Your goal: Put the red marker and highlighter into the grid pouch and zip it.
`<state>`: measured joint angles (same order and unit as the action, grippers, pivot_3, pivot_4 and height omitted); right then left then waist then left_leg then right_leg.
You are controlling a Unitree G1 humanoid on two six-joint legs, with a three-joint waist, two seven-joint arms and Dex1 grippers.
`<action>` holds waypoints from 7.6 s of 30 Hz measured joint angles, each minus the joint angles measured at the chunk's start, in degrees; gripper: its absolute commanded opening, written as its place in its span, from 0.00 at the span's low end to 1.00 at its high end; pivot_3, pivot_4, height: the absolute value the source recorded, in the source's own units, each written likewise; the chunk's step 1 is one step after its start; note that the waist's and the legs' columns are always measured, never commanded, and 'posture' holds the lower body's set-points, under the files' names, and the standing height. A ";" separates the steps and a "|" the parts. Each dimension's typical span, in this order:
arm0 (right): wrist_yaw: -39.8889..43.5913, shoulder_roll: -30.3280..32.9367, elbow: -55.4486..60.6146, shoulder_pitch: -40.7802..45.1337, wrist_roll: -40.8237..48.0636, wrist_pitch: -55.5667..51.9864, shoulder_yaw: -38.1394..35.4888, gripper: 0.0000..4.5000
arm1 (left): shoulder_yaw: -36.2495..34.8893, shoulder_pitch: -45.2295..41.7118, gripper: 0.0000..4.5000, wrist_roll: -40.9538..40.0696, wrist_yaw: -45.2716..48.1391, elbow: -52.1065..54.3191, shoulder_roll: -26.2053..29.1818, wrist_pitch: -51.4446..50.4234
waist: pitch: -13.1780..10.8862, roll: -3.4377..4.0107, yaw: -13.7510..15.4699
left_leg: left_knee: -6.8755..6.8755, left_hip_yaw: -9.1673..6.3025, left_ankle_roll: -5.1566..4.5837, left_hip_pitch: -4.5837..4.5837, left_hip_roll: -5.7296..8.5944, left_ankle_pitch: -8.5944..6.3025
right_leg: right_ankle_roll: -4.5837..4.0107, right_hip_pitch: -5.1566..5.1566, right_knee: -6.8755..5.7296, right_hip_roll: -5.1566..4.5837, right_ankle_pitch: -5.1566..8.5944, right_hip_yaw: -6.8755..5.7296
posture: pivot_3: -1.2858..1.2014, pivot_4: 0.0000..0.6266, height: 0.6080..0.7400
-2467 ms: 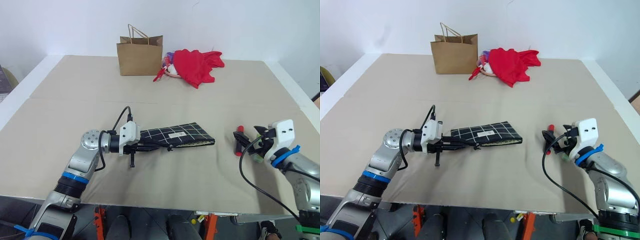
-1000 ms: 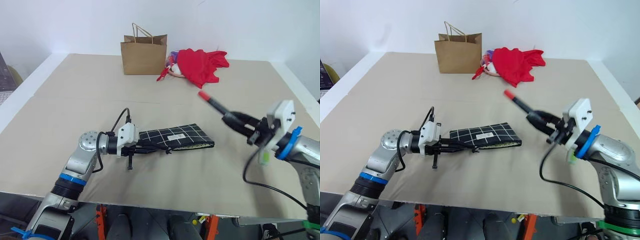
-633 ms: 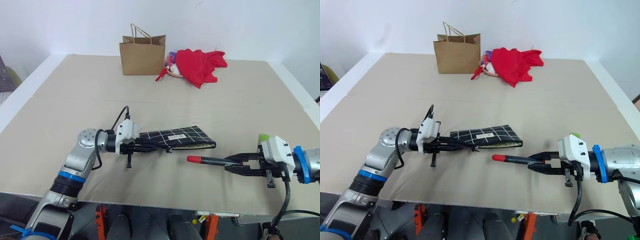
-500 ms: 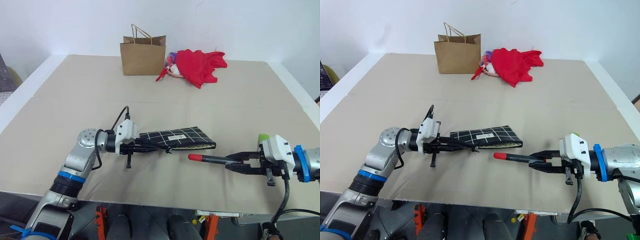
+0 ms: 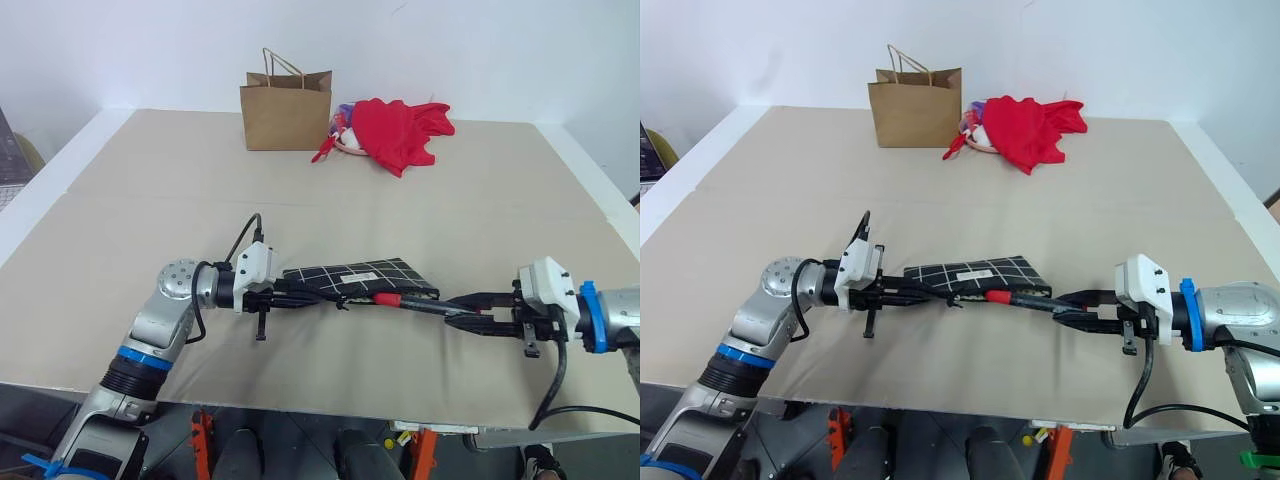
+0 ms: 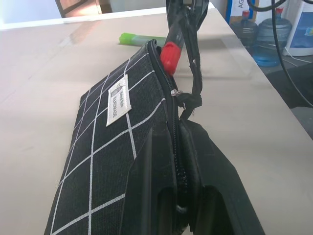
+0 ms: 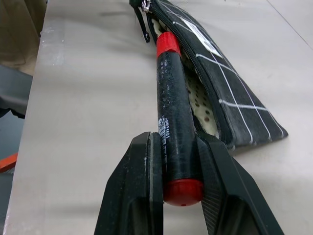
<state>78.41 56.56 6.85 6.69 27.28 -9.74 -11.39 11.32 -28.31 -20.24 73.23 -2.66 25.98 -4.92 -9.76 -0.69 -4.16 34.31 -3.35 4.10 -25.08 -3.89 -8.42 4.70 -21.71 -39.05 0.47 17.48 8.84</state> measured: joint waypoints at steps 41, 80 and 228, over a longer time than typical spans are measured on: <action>-40.38 -14.64 1.55 -5.03 1.80 -21.44 -22.73 0.99 | 1.88 0.34 0.00 1.04 -2.46 -0.50 -1.58 1.05 | 0.04 0.11 -0.20 | 0.00 -0.07 0.00 0.07 0.05 0.00 | 0.01 0.12 -0.02 -0.01 0.00 0.00 | 0.52 0.24 1.00; -9.15 -0.93 7.88 -0.30 7.87 -11.37 -10.14 0.24 | 1.87 -0.21 0.00 1.73 -1.42 -1.42 -1.47 1.58 | -0.15 0.12 0.12 | -0.13 -0.09 -0.08 0.00 0.22 -0.04 | 0.02 0.18 0.09 -0.17 0.15 -0.01 | 0.52 0.24 1.00; -17.55 -10.64 -2.79 -1.65 7.70 -15.18 -7.66 0.99 | -9.99 -0.57 1.00 2.41 -18.97 -6.13 4.55 -9.01 | -0.27 -0.10 -0.11 | -0.16 -0.22 0.04 0.03 0.28 0.10 | 0.11 0.22 0.04 -0.24 0.10 -0.13 | 0.52 0.24 1.00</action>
<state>60.86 45.92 4.06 5.04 34.98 -24.92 -19.05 1.33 -28.87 -17.82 54.26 -8.79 30.54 -13.93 -10.03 -0.79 -4.27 34.15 -3.57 4.14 -25.05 -3.60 -8.32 4.81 -21.48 -39.01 0.23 17.58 8.71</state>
